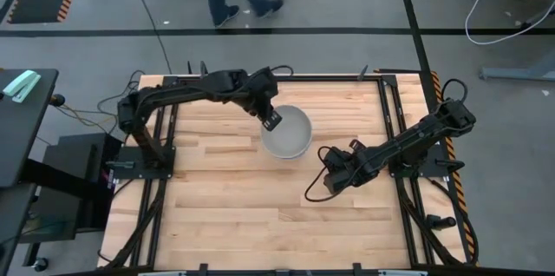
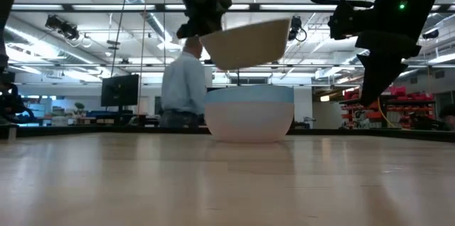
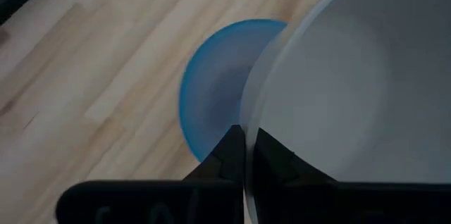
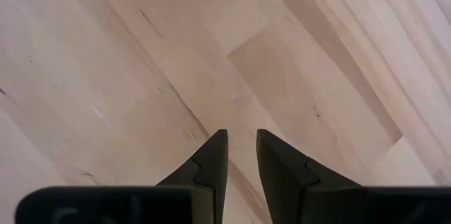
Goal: Nest bowls inside each other
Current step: Stack the gray bowl on the blue bowl
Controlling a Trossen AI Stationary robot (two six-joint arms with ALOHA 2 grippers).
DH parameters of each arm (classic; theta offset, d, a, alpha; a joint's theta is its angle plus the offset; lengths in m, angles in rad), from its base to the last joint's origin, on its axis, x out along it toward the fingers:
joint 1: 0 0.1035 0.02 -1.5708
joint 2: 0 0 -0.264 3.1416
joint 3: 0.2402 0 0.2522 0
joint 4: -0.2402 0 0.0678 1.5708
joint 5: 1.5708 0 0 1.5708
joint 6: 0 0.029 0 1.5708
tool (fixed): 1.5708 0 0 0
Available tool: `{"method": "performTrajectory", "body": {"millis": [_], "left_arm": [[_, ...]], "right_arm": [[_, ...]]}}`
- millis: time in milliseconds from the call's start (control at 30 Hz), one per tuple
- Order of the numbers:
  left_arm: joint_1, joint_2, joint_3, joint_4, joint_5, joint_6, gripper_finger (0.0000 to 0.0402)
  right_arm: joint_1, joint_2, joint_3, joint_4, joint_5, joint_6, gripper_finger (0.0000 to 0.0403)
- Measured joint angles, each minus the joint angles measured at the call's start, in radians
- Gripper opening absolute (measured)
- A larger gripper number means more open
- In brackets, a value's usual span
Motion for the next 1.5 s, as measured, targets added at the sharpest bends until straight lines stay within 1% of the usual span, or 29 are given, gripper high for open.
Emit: {"method": "performTrajectory", "body": {"millis": [200, 367, 633, 700, 900, 1500], "left_arm": [[0.071, 0.073, 0.002, -0.011, 0.073, 0.027, 0.0013], [0.109, 0.121, 0.002, -0.006, 0.132, 0.044, 0.0013], [0.129, 0.187, 0.002, 0.01, 0.185, 0.05, 0.0013], [0.129, 0.202, 0.002, 0.022, 0.196, 0.05, 0.0013], [0.129, 0.241, 0.002, 0.046, 0.271, 0.048, 0.0013], [0.146, 0.304, 0.003, 0.053, 0.286, 0.044, 0.0012]], "right_arm": [[0.0, -0.016, 0.0, -0.004, 0.03, -0.024, 0.0083], [0.0, -0.083, 0.0, -0.004, 0.085, -0.044, 0.0083], [0.0, -0.197, 0.0, -0.001, 0.145, -0.073, 0.0083], [0.0, -0.213, 0.0, 0.0, 0.153, -0.078, 0.0083], [0.0, -0.226, 0.0, 0.013, 0.172, -0.105, 0.0083], [0.0, -0.224, 0.0, 0.031, 0.175, -0.132, 0.0083]]}}
